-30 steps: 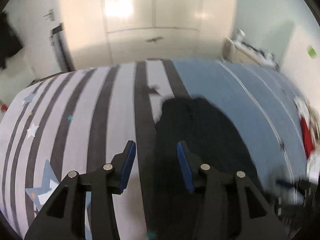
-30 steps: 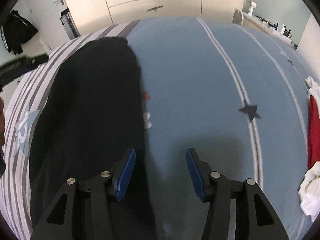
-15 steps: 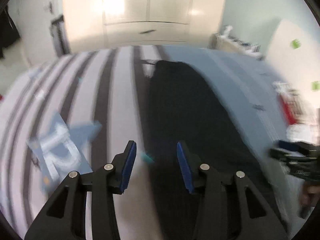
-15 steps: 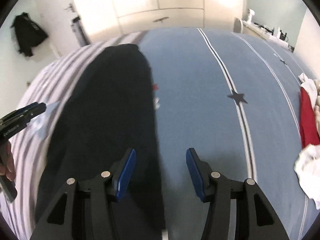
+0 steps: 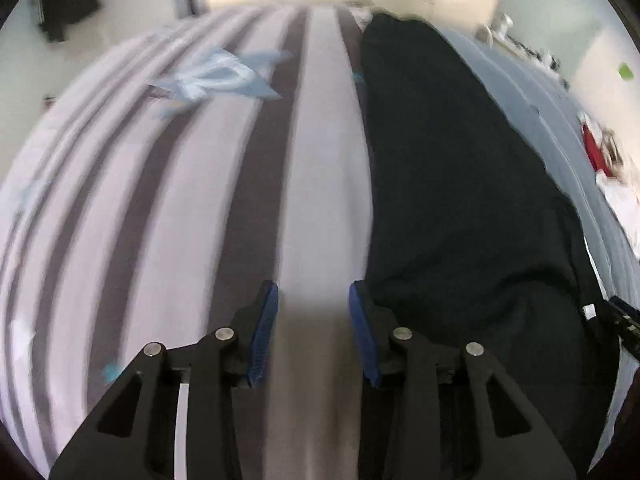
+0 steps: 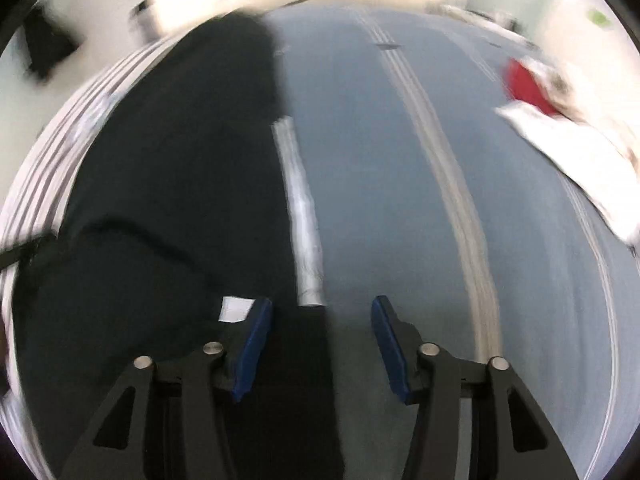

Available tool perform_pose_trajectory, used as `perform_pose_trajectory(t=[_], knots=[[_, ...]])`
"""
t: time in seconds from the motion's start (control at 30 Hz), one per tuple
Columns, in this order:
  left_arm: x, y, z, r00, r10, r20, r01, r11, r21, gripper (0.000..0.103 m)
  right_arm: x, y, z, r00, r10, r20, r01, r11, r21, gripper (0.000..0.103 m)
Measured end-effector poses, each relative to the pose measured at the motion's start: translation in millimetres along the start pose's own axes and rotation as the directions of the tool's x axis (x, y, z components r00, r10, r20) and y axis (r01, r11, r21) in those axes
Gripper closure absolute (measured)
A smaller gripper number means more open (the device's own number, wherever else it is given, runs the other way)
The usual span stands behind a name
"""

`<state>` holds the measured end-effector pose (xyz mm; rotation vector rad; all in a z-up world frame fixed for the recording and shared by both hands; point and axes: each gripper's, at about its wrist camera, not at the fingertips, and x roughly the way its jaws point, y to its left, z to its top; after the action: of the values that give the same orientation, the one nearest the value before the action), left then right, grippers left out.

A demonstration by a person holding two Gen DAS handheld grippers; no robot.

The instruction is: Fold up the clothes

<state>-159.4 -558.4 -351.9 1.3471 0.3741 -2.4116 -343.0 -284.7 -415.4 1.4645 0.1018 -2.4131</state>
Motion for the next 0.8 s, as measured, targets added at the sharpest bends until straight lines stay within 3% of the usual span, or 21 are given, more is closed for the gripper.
perform_pose_trajectory(t=[0.07, 0.13, 0.23, 0.3, 0.37, 0.5, 0.57, 0.63, 0.73, 0.8], knots=[[-33, -9, -7, 0.997, -0.058, 0.042, 0.058, 0.998, -0.004, 0.069, -25, 2, -3, 0.998, 0.022, 0.054, -0.022, 1.0, 0.002, 0.06], [-63, -26, -19, 0.987, -0.145, 0.062, 0.145, 0.989, 0.009, 0.069, -41, 10, -17, 0.997, 0.059, 0.051, -0.058, 0.998, -0.023, 0.06], [-78, -54, -45, 0.975, -0.219, 0.027, 0.216, 0.973, 0.074, 0.069, -60, 24, -42, 0.992, 0.123, 0.023, -0.121, 0.991, -0.064, 0.06], [-64, -66, -75, 0.985, -0.174, -0.015, 0.175, 0.978, 0.116, 0.069, -56, 33, -69, 0.992, 0.119, -0.04, -0.123, 0.986, -0.112, 0.06], [-43, -52, -104, 0.995, -0.047, -0.09, 0.055, 0.995, 0.084, 0.07, -51, 29, -96, 0.993, 0.088, -0.077, -0.098, 0.985, -0.139, 0.06], [-69, -10, -134, 0.996, 0.066, -0.055, -0.069, 0.997, -0.042, 0.07, -62, -2, -137, 0.995, 0.033, -0.09, -0.043, 0.993, -0.107, 0.062], [-93, -7, -147, 0.998, 0.053, -0.045, -0.056, 0.996, -0.07, 0.07, -83, -11, -149, 0.995, 0.063, -0.077, -0.069, 0.994, -0.082, 0.061], [-129, -20, -168, 1.0, -0.011, -0.029, 0.009, 0.997, -0.08, 0.07, -104, -11, -166, 0.99, 0.116, -0.08, -0.124, 0.987, -0.098, 0.06], [-162, -48, -198, 0.992, -0.127, -0.027, 0.124, 0.989, -0.074, 0.07, -126, 1, -197, 0.971, 0.203, -0.125, -0.222, 0.962, -0.159, 0.06], [-170, -72, -230, 0.986, -0.155, -0.065, 0.153, 0.988, -0.037, 0.07, -131, 18, -220, 0.958, 0.233, -0.167, -0.265, 0.943, -0.203, 0.06]])
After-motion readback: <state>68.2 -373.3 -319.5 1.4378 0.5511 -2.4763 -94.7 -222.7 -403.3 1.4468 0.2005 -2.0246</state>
